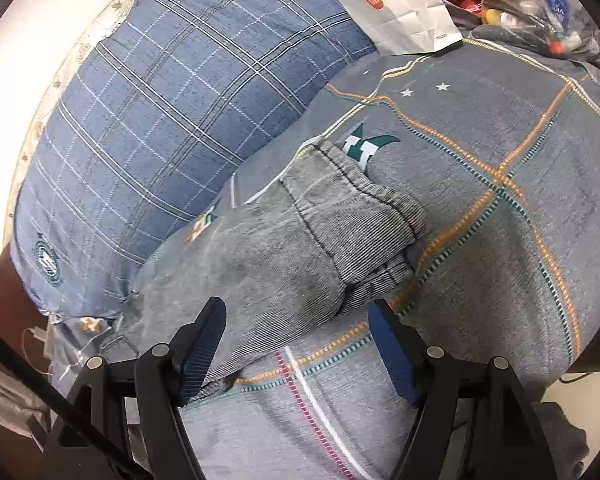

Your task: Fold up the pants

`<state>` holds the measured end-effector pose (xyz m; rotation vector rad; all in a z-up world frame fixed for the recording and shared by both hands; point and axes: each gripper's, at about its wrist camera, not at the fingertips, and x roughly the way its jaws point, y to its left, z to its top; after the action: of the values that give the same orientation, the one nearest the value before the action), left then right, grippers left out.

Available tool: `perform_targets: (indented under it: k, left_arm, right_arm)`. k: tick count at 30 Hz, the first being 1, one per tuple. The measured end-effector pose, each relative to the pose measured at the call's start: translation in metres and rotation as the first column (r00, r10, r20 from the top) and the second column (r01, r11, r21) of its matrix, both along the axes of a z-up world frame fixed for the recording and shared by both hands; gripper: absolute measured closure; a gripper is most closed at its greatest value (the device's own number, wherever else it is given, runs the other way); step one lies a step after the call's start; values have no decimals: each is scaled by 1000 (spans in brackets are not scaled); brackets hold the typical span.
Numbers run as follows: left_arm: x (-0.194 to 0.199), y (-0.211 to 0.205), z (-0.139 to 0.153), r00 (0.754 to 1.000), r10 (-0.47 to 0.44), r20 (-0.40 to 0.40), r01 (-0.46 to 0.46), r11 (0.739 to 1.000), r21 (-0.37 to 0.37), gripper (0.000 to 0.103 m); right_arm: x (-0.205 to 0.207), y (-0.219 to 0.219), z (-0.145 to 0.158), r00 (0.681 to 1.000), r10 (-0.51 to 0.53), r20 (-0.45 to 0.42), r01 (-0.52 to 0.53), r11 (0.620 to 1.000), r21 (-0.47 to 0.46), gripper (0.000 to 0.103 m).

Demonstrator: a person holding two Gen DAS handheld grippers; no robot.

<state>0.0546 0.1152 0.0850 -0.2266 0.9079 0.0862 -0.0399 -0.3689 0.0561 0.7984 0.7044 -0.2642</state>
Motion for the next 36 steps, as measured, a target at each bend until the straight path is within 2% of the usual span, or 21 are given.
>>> perform_targets:
  k: [6,11,14,16,18,20,21,22,24,27,30,34,35,36]
  left_arm:
    - [-26,-59,6,986,-169,-5,169,985,15,33]
    - [-34,-126,19,936,-351,-3,350,935,60,32]
    - [-39,-170,27,890,-456,6,453,886,93,31]
    - [-43,-203,28,843,-537,-1,533,836,131,30]
    - [-48,-229,25,807,-591,-8,583,794,170,29]
    - [-54,-257,19,758,-652,-25,641,737,214,29]
    - [-59,-271,16,732,-681,-34,669,707,230,29]
    - [-61,-287,13,698,-714,-45,701,669,248,29]
    - [-65,-311,8,649,-759,-51,741,615,268,29]
    - [-63,-351,4,574,-817,-65,803,545,242,29]
    - [-53,-376,-4,528,-845,-83,840,505,197,29]
    - [-49,-417,-23,429,-889,-158,896,396,203,29]
    - [-50,-425,-27,408,-897,-171,904,370,214,29]
    - [-51,-428,-30,396,-901,-177,908,356,220,29]
  right_arm:
    - [5,-6,12,1000,12,9,-12,1000,0,25]
    - [22,-35,62,998,8,70,-8,1000,1,25]
    - [32,-65,86,992,-31,119,27,999,39,25]
    - [31,-79,88,982,-49,181,40,998,54,25]
    - [25,-86,71,975,-67,211,55,997,60,25]
    - [26,-95,45,983,-89,162,74,993,96,25]
    - [31,-104,28,990,-87,107,70,986,153,34]
    - [33,-113,18,992,-88,93,67,975,214,38]
    - [29,-130,4,988,-112,105,73,945,320,40]
    - [28,-139,-1,992,-117,57,94,949,301,40]
    - [25,-149,-12,990,-133,48,108,931,349,39]
    - [26,-152,-22,990,-137,34,114,915,388,40]
    - [26,-151,-22,990,-133,37,108,914,391,40]
    - [27,-150,-21,991,-127,42,101,914,393,40]
